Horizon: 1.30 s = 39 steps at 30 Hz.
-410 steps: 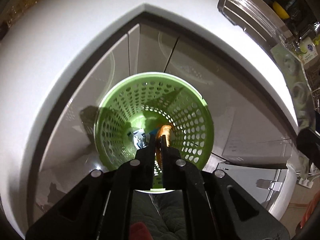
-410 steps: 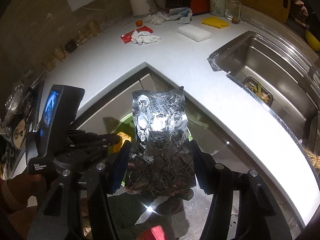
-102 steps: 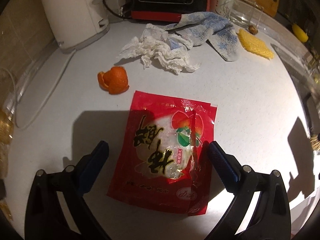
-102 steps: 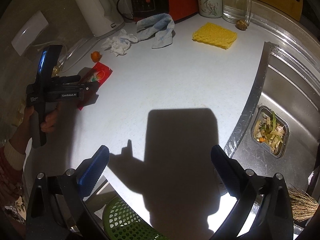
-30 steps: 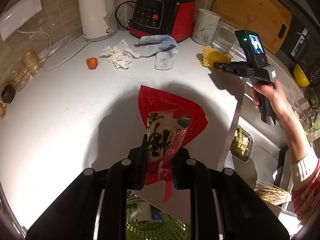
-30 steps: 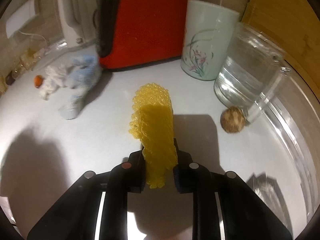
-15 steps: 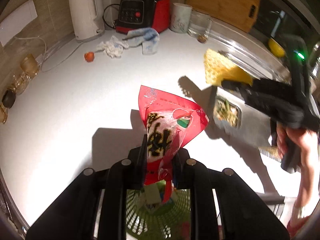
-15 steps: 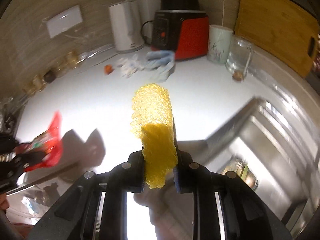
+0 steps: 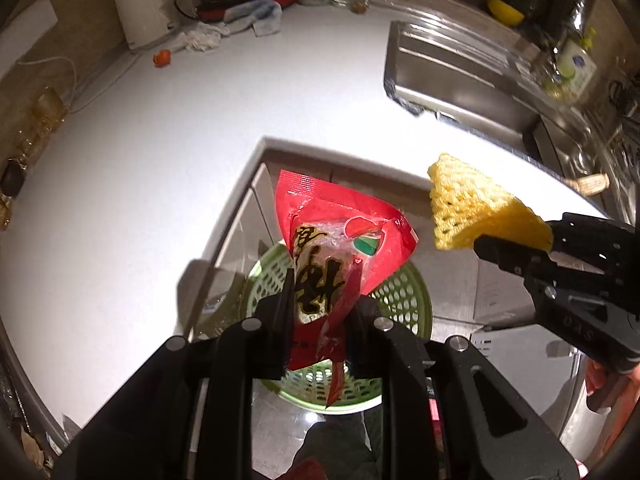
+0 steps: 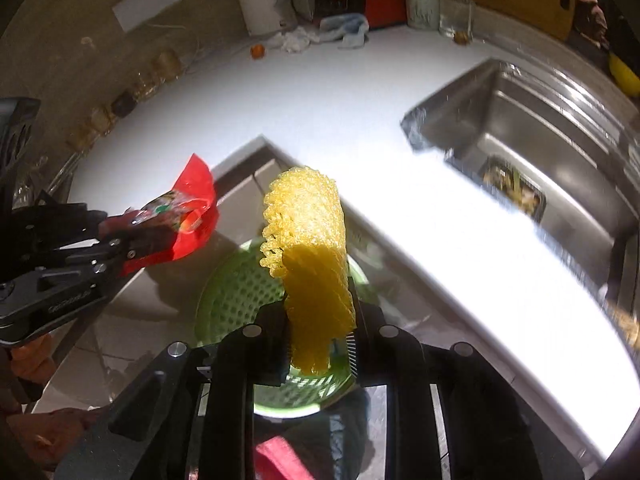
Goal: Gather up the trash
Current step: 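Drop the red packet into the green basket with the left tool while the right tool drops the sponge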
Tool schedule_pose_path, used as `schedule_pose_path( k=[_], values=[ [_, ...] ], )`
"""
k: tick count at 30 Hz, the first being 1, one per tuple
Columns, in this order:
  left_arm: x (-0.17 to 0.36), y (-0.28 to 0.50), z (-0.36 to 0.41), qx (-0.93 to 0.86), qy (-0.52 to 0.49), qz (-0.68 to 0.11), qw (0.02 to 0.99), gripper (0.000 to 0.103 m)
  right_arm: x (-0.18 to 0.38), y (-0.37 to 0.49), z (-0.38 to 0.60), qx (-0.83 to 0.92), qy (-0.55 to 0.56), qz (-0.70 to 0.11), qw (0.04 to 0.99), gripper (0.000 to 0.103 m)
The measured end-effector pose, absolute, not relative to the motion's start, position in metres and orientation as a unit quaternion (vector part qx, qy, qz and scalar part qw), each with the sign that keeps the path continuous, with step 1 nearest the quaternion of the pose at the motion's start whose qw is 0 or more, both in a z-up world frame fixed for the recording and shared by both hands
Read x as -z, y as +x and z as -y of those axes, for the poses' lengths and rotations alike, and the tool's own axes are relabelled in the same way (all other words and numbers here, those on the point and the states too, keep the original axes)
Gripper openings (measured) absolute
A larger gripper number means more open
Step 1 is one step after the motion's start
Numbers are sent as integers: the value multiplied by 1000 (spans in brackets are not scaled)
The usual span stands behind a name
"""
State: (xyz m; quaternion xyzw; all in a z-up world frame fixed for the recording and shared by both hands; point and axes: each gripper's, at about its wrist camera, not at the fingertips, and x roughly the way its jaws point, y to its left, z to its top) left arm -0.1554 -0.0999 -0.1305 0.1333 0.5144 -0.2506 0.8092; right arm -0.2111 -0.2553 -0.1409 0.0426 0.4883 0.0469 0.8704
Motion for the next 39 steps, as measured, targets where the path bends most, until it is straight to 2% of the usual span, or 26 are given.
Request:
schedule_pose_path(
  k=[13,21,25,31,39],
  values=[
    [172,-166,94,262,146,-538,788,21,152,-236,245,-21,49,-500,864,24],
    [204,-166,101,270,164,-559,767,27,156,-232,243,-19,46,-507,860,25],
    [212,-167,103,275,164,-567,759,34,157,-231,246,-16,47,-511,858,25],
    [214,-165,103,278,157,-573,755,56,160,-229,251,-13,53,-515,856,25],
    [210,-165,103,279,157,-567,759,73,161,-227,252,-14,54,-517,854,25]
  ],
)
